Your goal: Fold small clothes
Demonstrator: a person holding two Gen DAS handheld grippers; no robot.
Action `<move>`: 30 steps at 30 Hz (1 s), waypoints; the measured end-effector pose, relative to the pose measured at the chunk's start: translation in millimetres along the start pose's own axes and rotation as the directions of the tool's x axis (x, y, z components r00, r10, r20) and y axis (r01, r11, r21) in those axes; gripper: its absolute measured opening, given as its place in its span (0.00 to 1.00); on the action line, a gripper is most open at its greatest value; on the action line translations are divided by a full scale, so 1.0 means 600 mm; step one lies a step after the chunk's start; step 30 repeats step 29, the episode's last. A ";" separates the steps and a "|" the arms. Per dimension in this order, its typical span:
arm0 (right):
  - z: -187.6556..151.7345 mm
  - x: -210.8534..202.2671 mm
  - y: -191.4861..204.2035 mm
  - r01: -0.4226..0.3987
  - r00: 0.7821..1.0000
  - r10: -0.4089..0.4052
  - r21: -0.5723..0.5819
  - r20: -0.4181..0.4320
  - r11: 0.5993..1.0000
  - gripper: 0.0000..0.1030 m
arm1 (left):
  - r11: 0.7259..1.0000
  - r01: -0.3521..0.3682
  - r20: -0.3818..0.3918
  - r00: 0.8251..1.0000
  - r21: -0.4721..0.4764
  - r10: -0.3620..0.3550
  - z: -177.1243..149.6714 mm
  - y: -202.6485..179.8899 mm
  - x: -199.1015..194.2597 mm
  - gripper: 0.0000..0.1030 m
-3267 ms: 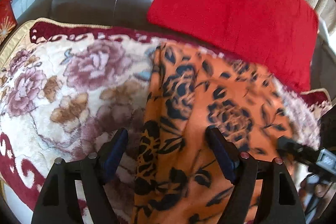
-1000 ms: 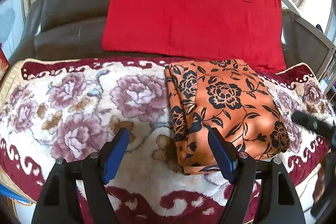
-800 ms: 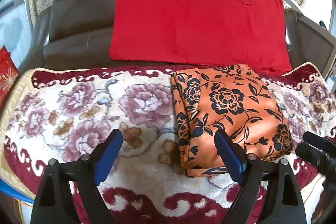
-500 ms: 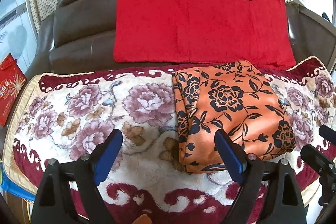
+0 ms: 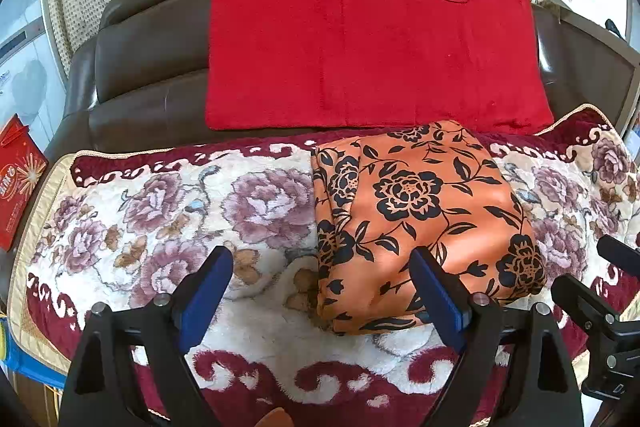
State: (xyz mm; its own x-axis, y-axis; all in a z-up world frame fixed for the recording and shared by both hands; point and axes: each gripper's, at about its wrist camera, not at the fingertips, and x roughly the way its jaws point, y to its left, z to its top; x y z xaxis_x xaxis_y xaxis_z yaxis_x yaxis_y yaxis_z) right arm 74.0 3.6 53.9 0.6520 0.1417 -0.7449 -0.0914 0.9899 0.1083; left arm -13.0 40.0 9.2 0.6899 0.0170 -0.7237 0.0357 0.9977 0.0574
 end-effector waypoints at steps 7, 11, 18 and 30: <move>0.008 0.003 -0.001 0.005 1.000 -0.005 -0.011 -0.001 1.000 0.92 | 0.999 -0.039 0.011 0.999 0.014 0.039 0.005 -0.010 0.002 0.91; 0.009 0.006 0.000 0.010 1.000 -0.010 -0.006 -0.005 1.000 0.92 | 0.999 -0.037 0.016 0.999 0.008 0.036 0.008 -0.010 0.003 0.91; 0.008 0.015 0.000 0.011 1.000 -0.010 0.006 -0.022 1.000 0.92 | 1.000 -0.015 0.005 1.000 -0.011 0.015 0.013 -0.012 0.013 0.91; 0.013 0.036 -0.003 0.004 0.999 -0.004 0.016 -0.042 1.000 0.92 | 0.999 0.023 0.059 0.998 -0.039 -0.020 0.027 -0.011 0.020 0.91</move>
